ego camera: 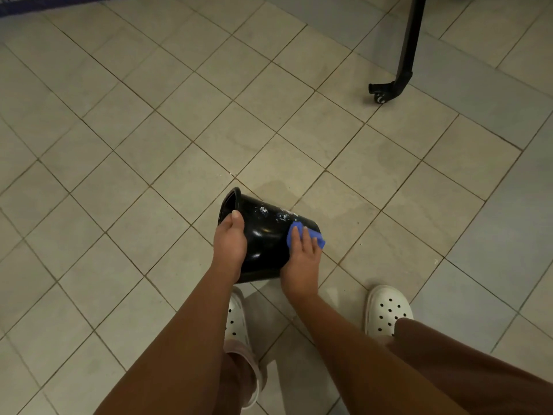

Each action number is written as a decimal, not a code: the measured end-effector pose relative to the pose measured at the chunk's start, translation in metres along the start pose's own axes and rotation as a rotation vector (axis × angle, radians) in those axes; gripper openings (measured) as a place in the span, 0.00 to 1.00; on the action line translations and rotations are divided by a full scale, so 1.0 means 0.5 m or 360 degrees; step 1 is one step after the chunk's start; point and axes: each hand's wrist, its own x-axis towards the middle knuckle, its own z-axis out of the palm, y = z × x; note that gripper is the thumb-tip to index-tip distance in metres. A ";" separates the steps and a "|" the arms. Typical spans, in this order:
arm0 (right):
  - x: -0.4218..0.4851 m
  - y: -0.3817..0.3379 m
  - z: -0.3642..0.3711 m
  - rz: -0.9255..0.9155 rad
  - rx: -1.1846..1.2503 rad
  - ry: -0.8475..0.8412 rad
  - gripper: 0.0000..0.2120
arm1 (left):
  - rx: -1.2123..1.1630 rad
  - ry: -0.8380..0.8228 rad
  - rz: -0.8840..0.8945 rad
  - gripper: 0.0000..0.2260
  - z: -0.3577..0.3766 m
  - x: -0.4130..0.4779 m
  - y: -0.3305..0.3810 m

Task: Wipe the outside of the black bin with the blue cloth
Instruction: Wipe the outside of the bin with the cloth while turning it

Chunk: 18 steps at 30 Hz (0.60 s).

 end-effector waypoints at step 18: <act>-0.025 -0.029 0.020 -0.0068 0.0100 0.0016 0.36 | -0.0050 0.0036 -0.0069 0.19 -0.008 0.005 0.002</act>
